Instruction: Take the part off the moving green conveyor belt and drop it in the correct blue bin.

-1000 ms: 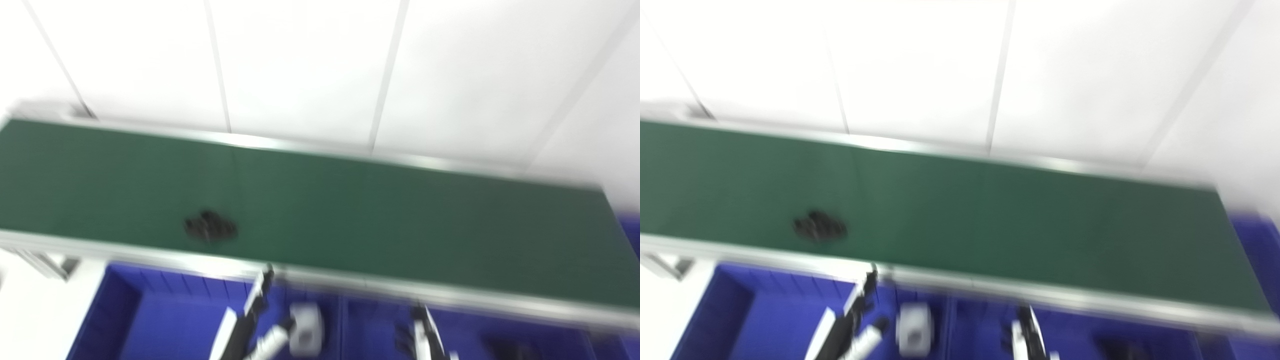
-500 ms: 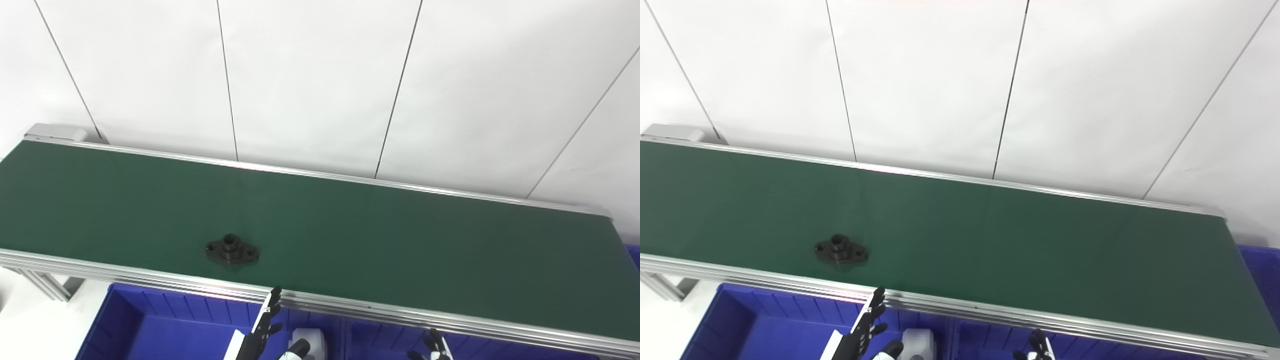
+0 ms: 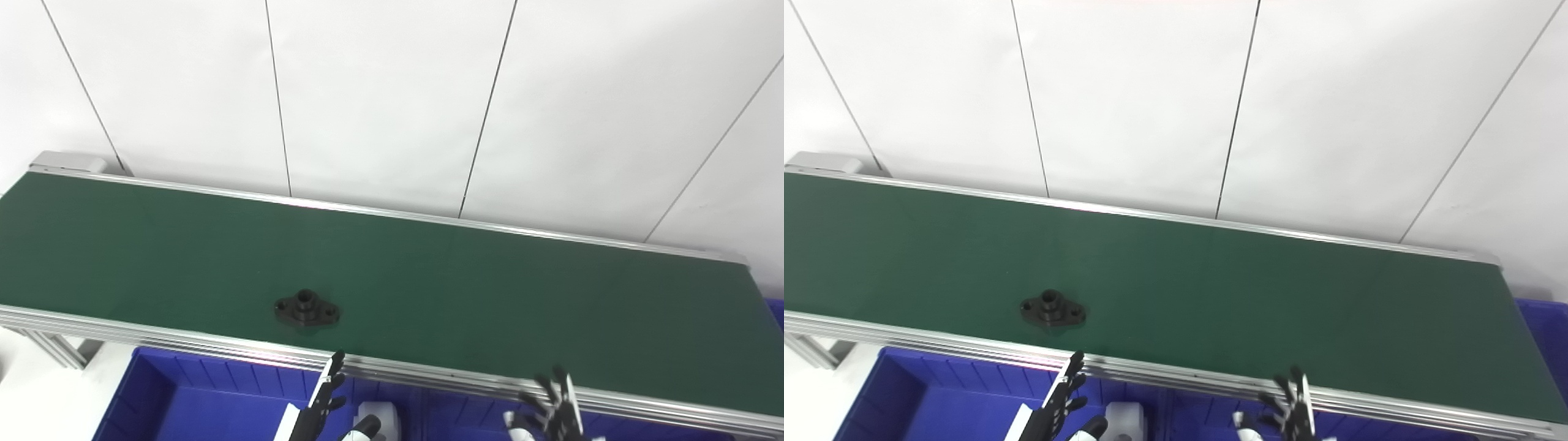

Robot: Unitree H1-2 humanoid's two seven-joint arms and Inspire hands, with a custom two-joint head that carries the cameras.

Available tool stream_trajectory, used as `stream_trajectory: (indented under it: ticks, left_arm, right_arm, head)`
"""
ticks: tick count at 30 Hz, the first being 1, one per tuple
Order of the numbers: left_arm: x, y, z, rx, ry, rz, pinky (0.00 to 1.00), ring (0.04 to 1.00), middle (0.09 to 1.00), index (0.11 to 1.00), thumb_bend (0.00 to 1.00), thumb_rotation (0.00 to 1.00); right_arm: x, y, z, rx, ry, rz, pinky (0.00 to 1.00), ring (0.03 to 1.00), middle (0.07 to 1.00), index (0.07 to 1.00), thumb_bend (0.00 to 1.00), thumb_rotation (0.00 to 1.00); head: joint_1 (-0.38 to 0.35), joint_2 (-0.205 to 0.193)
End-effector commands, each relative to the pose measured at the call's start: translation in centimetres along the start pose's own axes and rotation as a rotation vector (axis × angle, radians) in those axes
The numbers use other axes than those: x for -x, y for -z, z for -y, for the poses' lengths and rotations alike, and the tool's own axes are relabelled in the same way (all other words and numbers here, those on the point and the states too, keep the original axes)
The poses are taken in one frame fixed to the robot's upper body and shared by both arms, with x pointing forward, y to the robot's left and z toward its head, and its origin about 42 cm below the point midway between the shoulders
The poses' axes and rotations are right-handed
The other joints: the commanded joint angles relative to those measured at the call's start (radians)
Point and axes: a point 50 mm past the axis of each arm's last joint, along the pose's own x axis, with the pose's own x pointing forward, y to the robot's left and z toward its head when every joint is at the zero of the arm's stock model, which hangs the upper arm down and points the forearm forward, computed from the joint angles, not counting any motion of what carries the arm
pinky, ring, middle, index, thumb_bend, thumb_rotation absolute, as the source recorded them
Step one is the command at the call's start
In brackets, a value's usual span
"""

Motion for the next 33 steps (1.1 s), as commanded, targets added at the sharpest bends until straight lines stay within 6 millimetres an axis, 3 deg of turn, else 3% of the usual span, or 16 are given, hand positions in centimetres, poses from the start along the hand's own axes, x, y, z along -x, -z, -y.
stream_trajectory:
  ticks: [1,3,8,13,17,22,33]
  left_arm:
    - [-0.6,-1.6,-0.1,0.013,0.003,0.071,0.9,0.973,1.0,1.0,0.58,0.81]
    - [-0.7,-1.6,0.0,0.014,0.011,0.075,0.92,0.982,1.0,1.0,0.57,0.83]
    - [-1.0,-1.7,0.5,0.017,0.014,0.075,0.91,0.971,1.0,1.0,0.55,0.85]
    - [-1.2,-1.9,0.8,0.013,0.012,0.07,0.91,0.974,1.0,1.0,0.58,0.87]
    - [-1.2,-1.9,1.0,0.016,0.014,0.068,0.92,0.971,1.0,1.0,0.58,0.86]
    - [-1.2,-2.2,1.1,0.023,0.01,0.068,0.92,0.972,1.0,1.0,0.58,0.85]
    - [-1.0,-2.4,1.0,0.022,0.012,0.071,0.92,0.974,1.0,1.0,0.58,0.85]
  right_arm:
    - [-1.8,-2.6,0.8,0.102,0.02,0.16,0.66,0.797,0.902,0.976,0.84,0.52]
    - [-3.2,-3.5,1.2,0.151,0.028,0.191,0.66,0.797,0.891,0.946,0.9,0.48]
    - [-6.1,-5.1,2.2,0.21,0.059,0.218,0.69,0.782,0.879,0.925,0.89,0.48]
    - [-8.9,-5.9,2.7,0.249,0.041,0.255,0.63,0.771,0.881,0.889,0.91,0.39]
    - [-11.0,-6.3,2.6,0.462,-0.027,0.303,0.6,0.76,0.847,0.87,0.94,0.3]
    - [-13.2,-6.4,1.6,0.683,-0.099,0.327,0.58,0.741,0.838,0.862,0.97,0.29]
    - [-16.8,-6.8,-2.3,0.778,-0.215,0.311,0.55,0.708,0.802,0.815,0.96,0.31]
  head:
    - [0.0,0.001]
    - [0.003,0.004]
    - [0.021,0.015]
    - [0.022,0.022]
    - [0.026,0.023]
    - [0.027,0.026]
    - [0.026,0.036]
